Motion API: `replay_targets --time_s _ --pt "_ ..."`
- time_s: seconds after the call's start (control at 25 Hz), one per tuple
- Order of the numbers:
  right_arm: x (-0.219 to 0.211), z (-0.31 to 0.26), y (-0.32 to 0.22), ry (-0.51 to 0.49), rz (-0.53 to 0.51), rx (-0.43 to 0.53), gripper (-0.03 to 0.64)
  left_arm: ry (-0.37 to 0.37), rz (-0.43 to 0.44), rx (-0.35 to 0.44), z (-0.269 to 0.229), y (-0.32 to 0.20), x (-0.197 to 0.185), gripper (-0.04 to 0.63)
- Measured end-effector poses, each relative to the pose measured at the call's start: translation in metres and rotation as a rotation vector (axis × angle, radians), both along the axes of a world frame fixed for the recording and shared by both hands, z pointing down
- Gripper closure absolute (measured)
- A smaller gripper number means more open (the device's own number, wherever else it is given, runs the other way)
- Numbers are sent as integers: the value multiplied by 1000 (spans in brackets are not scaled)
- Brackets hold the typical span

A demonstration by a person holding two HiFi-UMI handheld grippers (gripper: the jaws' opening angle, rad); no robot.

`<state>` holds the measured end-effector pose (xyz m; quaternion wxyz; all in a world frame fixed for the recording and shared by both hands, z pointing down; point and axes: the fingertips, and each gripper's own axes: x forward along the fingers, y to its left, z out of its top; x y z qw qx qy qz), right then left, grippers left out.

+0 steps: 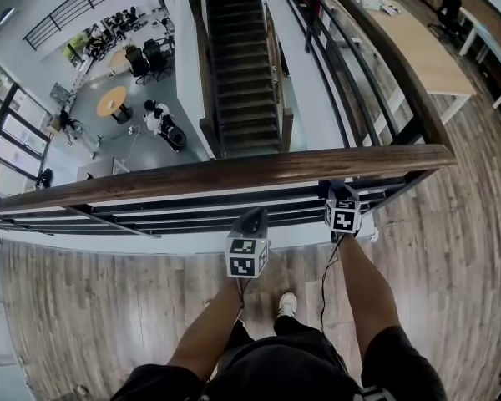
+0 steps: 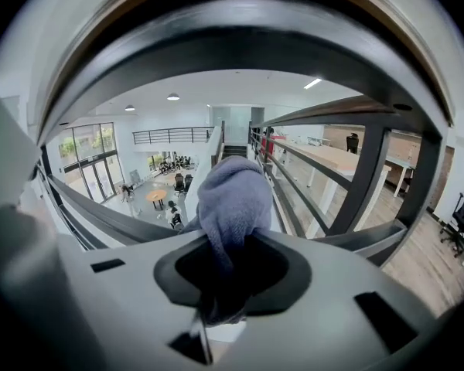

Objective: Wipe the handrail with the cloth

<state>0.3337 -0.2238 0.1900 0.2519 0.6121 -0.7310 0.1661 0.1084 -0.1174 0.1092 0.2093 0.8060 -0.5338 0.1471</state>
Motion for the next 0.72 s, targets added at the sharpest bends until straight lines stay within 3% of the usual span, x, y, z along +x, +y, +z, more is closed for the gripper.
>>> replay_targets --time_s 0.44,0.72 --pt "136 -3 -15 49 86 30 541 -12 55 -23 15 -4 75 592" --pt "192 -2 -19 115 142 11 541 -9 57 -47 30 2 84 592"
